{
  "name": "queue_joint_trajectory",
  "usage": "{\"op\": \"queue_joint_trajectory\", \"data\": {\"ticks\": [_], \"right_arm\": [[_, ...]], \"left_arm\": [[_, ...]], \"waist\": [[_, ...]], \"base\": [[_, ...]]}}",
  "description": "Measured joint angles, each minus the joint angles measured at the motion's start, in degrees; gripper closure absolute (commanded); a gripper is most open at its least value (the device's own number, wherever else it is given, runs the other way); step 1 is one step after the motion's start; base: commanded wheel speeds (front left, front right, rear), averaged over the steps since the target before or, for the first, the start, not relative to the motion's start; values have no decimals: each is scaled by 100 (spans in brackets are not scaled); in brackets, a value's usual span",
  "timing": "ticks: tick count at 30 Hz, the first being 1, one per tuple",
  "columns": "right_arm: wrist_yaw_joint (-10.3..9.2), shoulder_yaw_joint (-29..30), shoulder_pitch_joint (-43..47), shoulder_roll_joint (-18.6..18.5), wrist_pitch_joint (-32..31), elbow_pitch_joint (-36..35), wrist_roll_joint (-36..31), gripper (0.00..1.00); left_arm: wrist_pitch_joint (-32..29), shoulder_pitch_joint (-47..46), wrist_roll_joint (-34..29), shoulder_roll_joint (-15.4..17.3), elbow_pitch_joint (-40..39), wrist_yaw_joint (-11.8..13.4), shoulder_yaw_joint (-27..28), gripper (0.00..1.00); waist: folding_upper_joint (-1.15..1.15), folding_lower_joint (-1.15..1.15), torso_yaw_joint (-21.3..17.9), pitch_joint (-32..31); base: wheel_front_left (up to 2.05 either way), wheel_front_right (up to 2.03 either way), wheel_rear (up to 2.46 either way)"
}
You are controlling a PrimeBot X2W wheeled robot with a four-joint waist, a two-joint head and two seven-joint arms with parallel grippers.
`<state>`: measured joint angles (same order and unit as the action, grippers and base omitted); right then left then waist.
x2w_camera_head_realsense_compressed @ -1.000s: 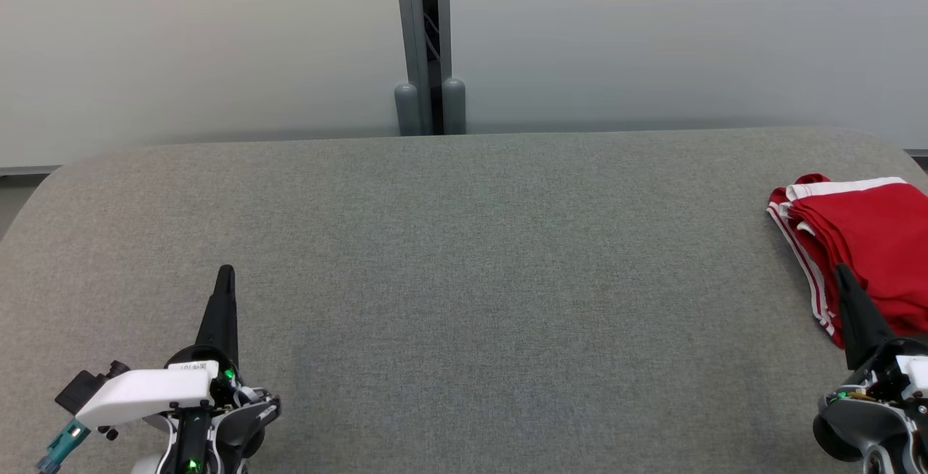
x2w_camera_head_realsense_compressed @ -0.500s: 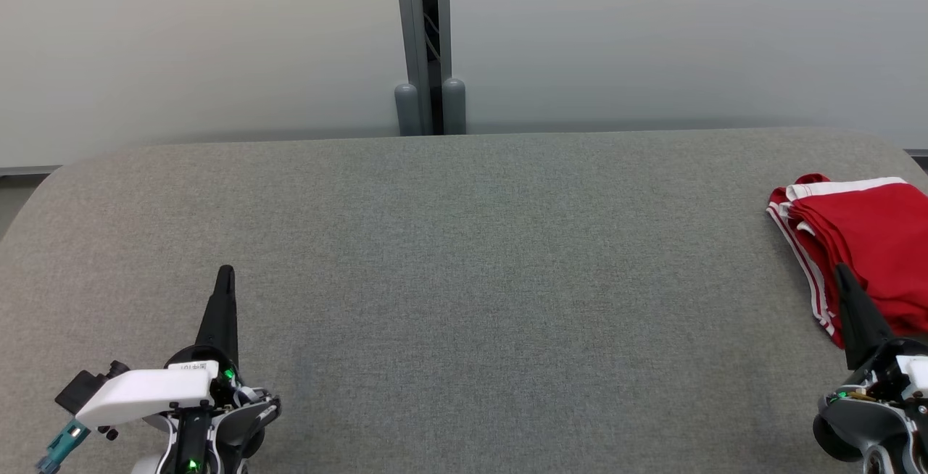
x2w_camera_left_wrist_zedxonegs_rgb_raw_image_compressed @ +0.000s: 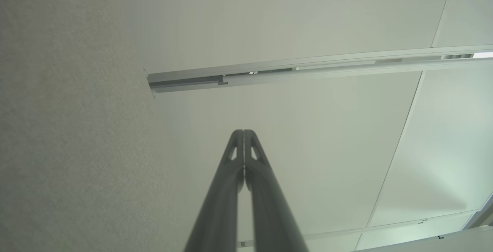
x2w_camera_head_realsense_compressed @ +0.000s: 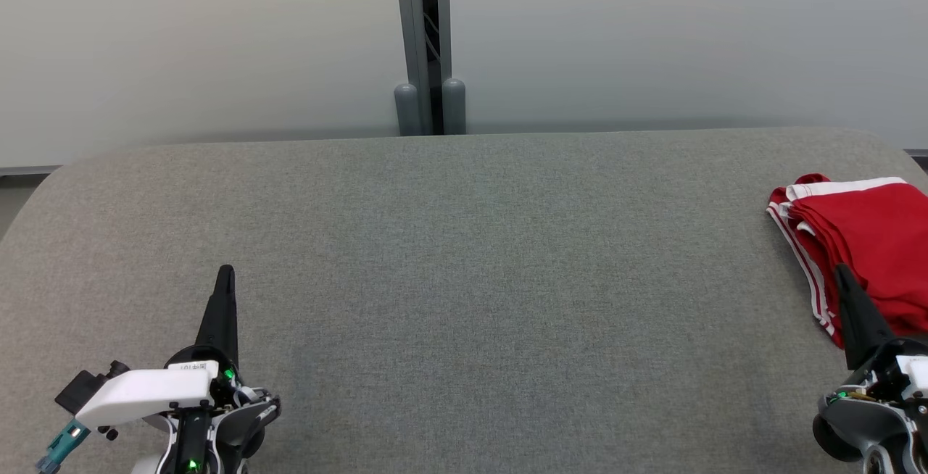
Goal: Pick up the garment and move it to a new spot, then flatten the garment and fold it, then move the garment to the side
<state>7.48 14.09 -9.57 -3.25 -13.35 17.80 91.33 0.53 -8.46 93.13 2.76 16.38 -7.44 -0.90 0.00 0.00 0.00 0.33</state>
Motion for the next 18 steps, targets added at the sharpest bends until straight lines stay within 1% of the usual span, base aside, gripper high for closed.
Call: {"op": "queue_joint_trajectory", "data": {"ticks": [18], "right_arm": [[0,11,-11,7,-8,0,-9,100]], "left_arm": [[0,0,0,-1,0,0,1,100]], "waist": [[0,0,0,0]], "base": [[0,0,0]]}}
